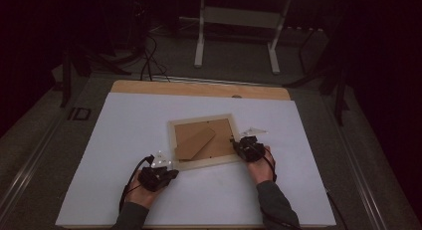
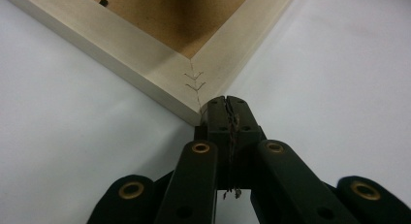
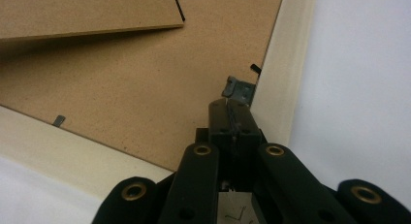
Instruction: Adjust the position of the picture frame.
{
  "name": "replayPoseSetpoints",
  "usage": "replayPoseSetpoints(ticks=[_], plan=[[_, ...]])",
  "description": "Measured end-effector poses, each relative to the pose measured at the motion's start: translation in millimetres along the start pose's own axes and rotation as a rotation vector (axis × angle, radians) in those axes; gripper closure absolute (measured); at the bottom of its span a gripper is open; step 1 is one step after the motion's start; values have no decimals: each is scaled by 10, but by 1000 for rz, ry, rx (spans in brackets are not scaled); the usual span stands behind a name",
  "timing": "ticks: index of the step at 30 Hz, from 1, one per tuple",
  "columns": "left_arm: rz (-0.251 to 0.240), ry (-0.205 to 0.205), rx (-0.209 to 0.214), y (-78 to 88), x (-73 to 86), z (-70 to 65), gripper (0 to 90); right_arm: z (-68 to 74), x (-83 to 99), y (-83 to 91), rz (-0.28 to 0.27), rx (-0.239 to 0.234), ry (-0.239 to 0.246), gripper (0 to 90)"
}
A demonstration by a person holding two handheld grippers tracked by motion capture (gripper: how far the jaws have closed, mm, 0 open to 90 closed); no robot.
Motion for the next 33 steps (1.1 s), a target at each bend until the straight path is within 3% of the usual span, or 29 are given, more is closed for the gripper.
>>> replayPoseSetpoints(ticks=[7,17,20,23,33], plan=[[-5,0,-5,4,-8,17,900,8,17,22,8,11,17,900],[-30,22,-18,26,-33,114,900,21,76,85,12,-12,9,900],[-24,15,-39,26,-35,130,900,23,105,117,20,-44,-4,900],[-19,4,-73,21,-39,140,900,30,114,128,20,-46,-2,900],[-32,14,-87,18,-53,203,900,53,130,144,15,-51,-15,900]])
Point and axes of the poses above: each handheld gripper's, and its own axes: y roughly backward along the jaws, x roughly out of its underside, z roughly to its left, the point moved 8 cm from there along -y, roughly forward along the jaws, and after that the axes turned 10 degrees about x, right-handed, at the moved point
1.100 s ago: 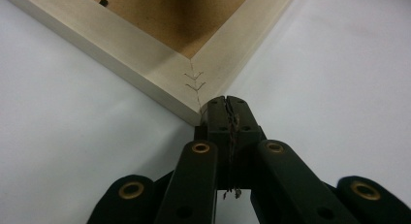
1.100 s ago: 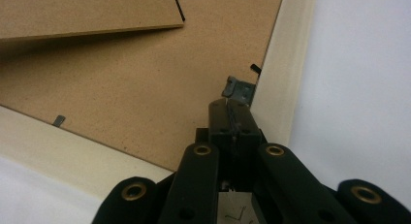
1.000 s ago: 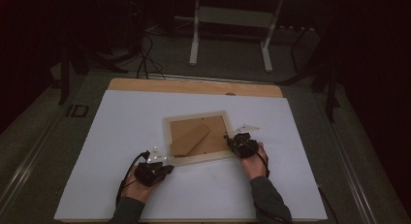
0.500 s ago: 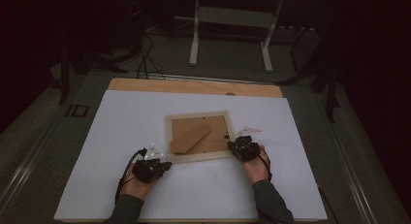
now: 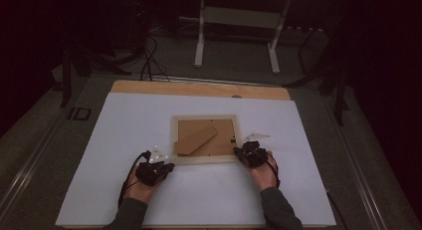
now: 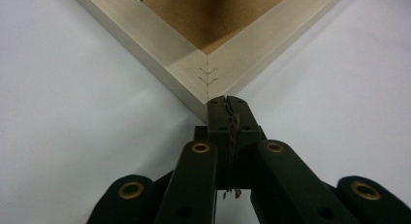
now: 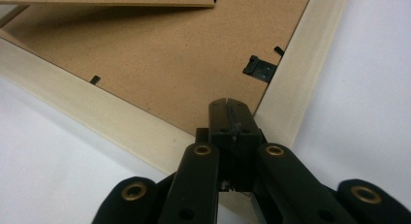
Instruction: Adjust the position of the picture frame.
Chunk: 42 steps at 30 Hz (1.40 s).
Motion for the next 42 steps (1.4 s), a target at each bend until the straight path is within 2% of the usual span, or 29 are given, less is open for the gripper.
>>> replayPoseSetpoints(ticks=[3,8,13,17,21,24,26,34,42], plan=[[17,-4,-13,-19,14,10,900,4,6,4,-3,-5,-10,900],[9,4,-9,-25,6,20,900,14,17,13,-8,-5,-14,900],[4,13,-4,-27,-1,44,900,3,21,41,-19,3,9,899],[0,18,-10,-29,-9,72,900,-109,53,143,-51,40,-22,899],[-4,28,-8,-31,-13,87,899,-210,132,210,-50,67,-37,899],[-3,24,-14,-32,-14,84,898,-232,197,240,-37,69,-35,899],[-3,26,-13,-29,-12,85,898,-231,214,253,-35,68,-31,899],[-9,40,-29,37,6,124,889,-78,332,388,-21,32,11,898],[-15,52,-43,88,21,172,886,-37,433,327,5,23,35,899]])
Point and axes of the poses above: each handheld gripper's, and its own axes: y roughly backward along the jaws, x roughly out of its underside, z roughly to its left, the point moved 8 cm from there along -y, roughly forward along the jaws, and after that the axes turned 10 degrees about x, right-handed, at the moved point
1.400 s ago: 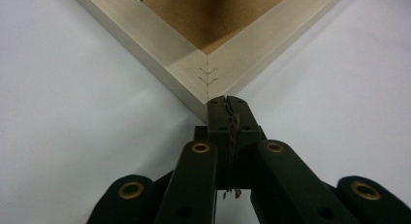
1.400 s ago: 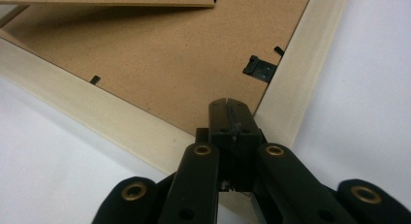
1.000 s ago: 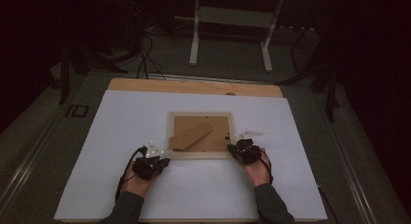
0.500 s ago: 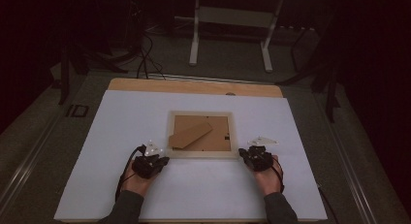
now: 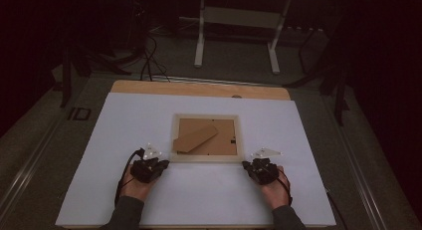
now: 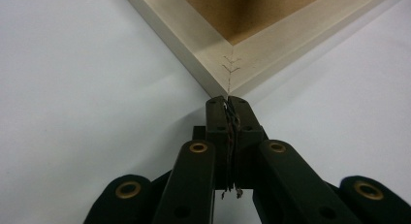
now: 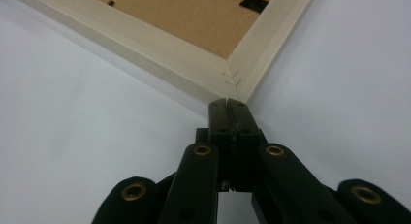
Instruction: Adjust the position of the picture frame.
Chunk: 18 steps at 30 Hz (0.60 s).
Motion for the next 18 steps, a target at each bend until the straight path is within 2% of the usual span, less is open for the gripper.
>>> replayPoseSetpoints(ticks=[9,14,18], plan=[[-6,-6,-3,17,-6,-4,876,-10,24,-62,11,19,17,899],[-26,14,0,58,-13,23,860,-20,-20,-9,-10,8,13,898],[-62,32,16,115,-38,29,837,-59,-65,41,-34,11,11,882]])
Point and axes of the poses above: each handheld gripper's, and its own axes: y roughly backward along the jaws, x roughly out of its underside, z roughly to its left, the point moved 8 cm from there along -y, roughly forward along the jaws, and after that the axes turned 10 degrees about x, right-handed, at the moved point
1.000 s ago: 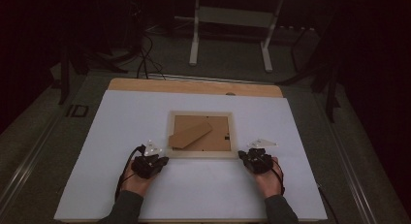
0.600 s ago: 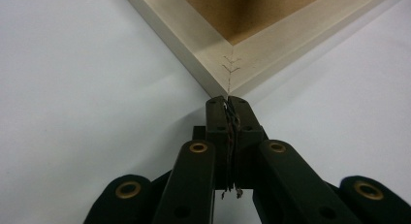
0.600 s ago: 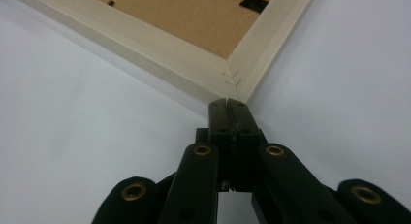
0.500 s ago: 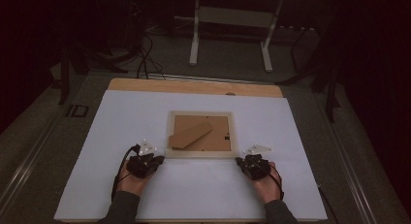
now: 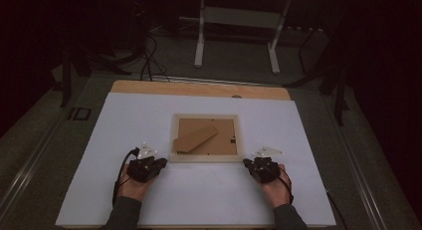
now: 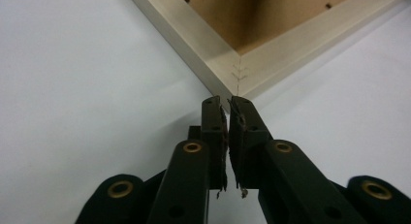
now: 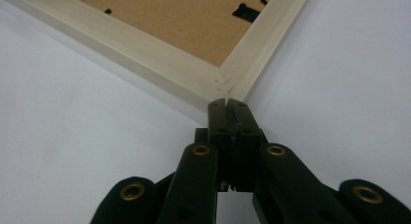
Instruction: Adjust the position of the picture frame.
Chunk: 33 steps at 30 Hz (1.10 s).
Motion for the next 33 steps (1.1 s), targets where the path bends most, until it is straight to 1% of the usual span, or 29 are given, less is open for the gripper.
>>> replayPoseSetpoints(ticks=[5,7,10,14,16,21,25,29,31,33], plan=[[-22,6,5,47,-23,-11,802,-25,-5,11,-5,3,-3,859],[-31,1,4,72,-43,-23,788,-21,-16,17,-10,-6,-4,846],[-48,-8,-7,110,-71,-34,753,-28,-40,42,-23,-5,-6,830],[-69,-24,-46,167,-106,-15,675,-64,-38,57,-26,-3,-16,815],[-75,-27,-50,191,-124,3,653,-79,-35,59,-25,-1,-19,807],[-81,-35,-36,221,-151,27,576,-83,-39,60,-27,0,-23,786],[-93,-24,-32,259,-153,69,541,-102,-43,82,-33,6,-26,762],[-97,-32,-27,284,-164,81,490,-123,-47,96,-35,8,-34,757],[-103,-27,-21,280,-175,85,471,-129,-45,93,-35,7,-37,756],[-105,-21,-24,262,-195,90,459,-135,-41,89,-34,9,-37,757]])
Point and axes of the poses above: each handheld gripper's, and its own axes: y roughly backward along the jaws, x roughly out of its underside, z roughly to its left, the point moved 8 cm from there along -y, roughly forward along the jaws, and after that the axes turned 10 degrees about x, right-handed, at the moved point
